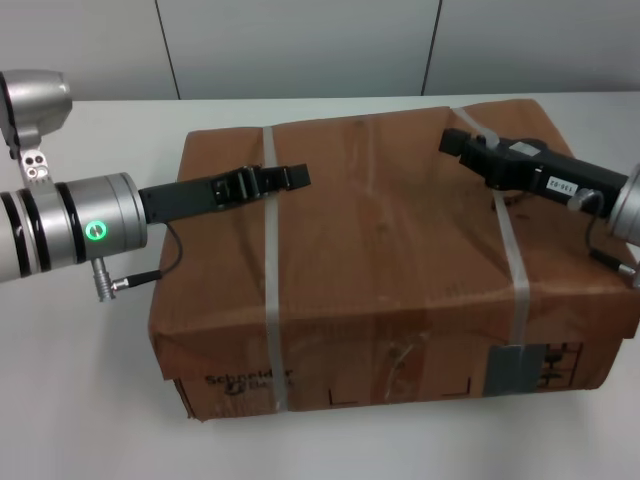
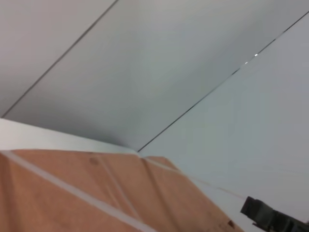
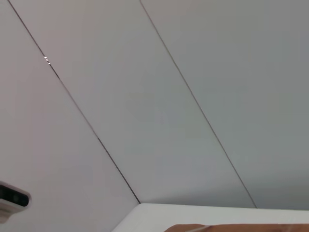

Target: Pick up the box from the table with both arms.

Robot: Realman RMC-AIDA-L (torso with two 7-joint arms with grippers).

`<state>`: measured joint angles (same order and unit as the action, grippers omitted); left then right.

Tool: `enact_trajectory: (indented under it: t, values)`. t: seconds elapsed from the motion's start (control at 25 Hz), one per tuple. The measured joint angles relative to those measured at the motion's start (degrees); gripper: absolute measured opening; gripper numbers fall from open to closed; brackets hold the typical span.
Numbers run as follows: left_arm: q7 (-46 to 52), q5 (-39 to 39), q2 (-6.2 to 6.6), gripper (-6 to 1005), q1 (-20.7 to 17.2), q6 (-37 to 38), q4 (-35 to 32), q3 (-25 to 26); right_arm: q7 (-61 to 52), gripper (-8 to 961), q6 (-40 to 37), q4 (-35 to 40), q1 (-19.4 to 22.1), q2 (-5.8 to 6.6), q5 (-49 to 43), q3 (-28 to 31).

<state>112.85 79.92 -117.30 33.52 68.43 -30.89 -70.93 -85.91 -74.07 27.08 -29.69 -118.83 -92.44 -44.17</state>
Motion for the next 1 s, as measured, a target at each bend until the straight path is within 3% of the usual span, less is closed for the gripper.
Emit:
enact_trajectory:
  t: [1.0]
  values:
    - [-0.18,-0.78,0.06,63,-0.12,1.02,-0.93,0.0,1.25,69,-1.5,1.57,1.2,-0.04,2.51,-0.15]
